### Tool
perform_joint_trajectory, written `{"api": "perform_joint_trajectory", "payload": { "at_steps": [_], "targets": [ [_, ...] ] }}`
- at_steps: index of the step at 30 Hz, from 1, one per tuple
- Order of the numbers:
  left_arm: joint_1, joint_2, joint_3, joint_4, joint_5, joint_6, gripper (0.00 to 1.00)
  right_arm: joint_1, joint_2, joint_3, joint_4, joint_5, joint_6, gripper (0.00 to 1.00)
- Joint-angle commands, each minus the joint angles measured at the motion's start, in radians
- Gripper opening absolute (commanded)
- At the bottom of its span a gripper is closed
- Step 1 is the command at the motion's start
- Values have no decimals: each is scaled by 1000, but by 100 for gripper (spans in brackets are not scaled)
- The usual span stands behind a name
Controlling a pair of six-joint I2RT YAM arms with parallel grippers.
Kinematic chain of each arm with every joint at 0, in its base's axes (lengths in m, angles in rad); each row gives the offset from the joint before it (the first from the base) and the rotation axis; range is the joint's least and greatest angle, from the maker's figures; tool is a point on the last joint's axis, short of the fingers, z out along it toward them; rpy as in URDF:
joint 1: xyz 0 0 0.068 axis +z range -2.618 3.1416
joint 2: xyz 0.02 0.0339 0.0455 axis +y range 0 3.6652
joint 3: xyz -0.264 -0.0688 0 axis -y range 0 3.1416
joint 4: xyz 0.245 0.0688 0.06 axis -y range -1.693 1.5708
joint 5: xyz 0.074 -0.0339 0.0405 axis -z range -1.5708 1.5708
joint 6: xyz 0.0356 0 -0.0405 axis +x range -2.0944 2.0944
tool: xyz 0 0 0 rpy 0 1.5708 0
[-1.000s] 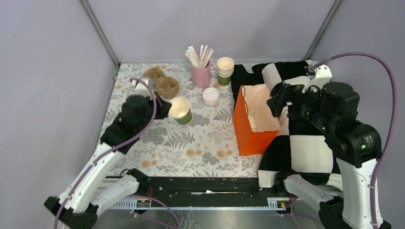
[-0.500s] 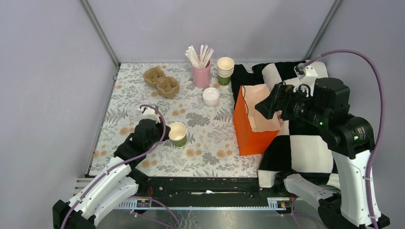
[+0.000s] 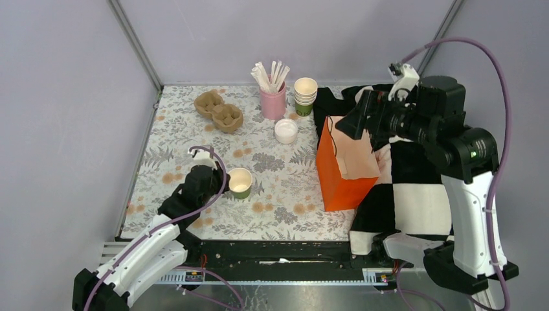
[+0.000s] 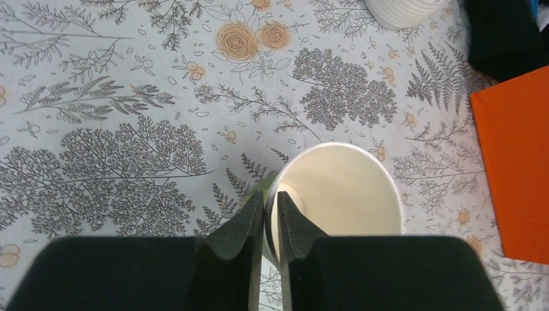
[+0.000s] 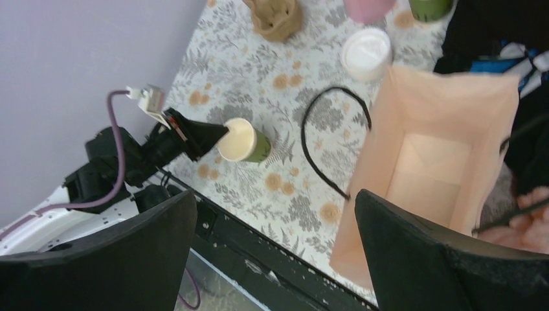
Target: Pack the takeout coffee
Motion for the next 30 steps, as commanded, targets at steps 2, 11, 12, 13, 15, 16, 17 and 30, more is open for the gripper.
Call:
{"api": "perform_joint_trajectory", "payload": {
  "at_steps": [2, 11, 12, 13, 15, 16, 17, 30],
  "targets": [
    [-5, -15, 18, 6, -35, -37, 23, 18, 127, 190, 3, -43, -20, 96],
    [-5, -19, 166, -171, -84, -83, 53, 391, 466, 421, -15, 298, -71, 97],
    [-4, -26, 198, -209, -95, -85, 56, 419, 502, 428, -12, 325, -84, 97],
    [-5, -33, 233, -251, -105, -86, 59, 443, 543, 439, -13, 376, -94, 96],
    [-5, -43, 307, -323, -119, -84, 64, 471, 623, 465, -19, 433, -120, 94],
    [-5, -48, 337, -351, -122, -85, 65, 480, 661, 471, -19, 459, -132, 92],
    [-5, -54, 368, -378, -125, -84, 67, 485, 696, 470, -16, 487, -145, 90],
    [-5, 69, 639, -406, -137, 98, 75, 434, 1127, 519, 59, 633, -223, 56]
  ]
}}
